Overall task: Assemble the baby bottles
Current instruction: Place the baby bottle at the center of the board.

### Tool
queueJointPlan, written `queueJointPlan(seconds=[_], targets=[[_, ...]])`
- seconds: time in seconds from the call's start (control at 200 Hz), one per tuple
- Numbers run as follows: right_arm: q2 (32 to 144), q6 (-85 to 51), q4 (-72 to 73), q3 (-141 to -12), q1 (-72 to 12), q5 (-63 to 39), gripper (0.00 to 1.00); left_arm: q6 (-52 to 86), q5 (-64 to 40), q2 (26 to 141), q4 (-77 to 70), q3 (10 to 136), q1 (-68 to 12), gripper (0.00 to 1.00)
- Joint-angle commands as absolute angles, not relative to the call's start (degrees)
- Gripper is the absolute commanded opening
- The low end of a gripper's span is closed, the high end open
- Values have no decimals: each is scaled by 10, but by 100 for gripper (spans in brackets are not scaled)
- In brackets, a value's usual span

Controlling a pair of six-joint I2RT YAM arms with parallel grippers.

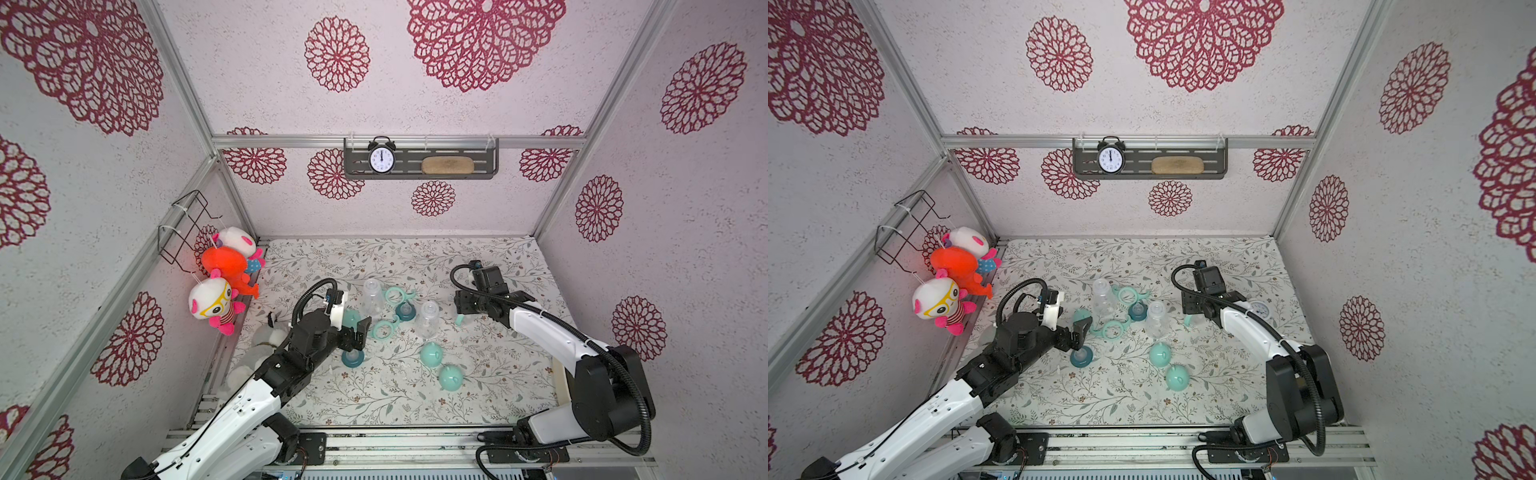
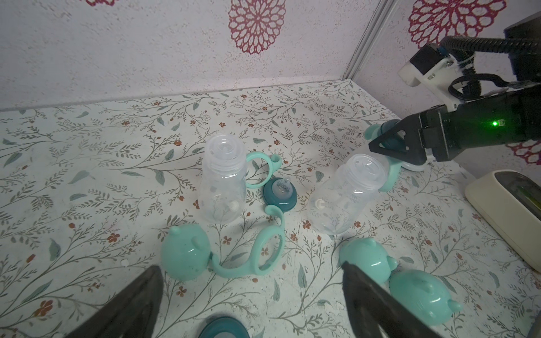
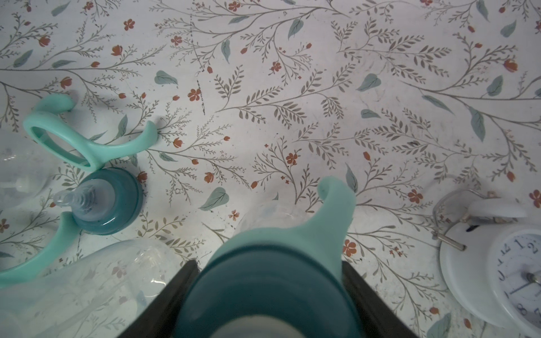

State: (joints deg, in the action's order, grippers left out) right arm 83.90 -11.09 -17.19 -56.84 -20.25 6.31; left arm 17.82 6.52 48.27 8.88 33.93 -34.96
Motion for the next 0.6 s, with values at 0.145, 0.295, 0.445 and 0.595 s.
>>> queueJointPlan(seconds=[0.145,0.295,0.445,0.595], targets=[[853,-100,-194,-607,-192,60,68,183,59,477,87,338,-345,98],[866,-98,-208,-627,-187,54,72,184,58,476,86,338,-345,98],[879,-97,-221,-644,-181,41,77,184,57,470,85,334,-345,98],[881,-94,-224,-651,-179,41,81,185,56,470,86,334,-345,98]])
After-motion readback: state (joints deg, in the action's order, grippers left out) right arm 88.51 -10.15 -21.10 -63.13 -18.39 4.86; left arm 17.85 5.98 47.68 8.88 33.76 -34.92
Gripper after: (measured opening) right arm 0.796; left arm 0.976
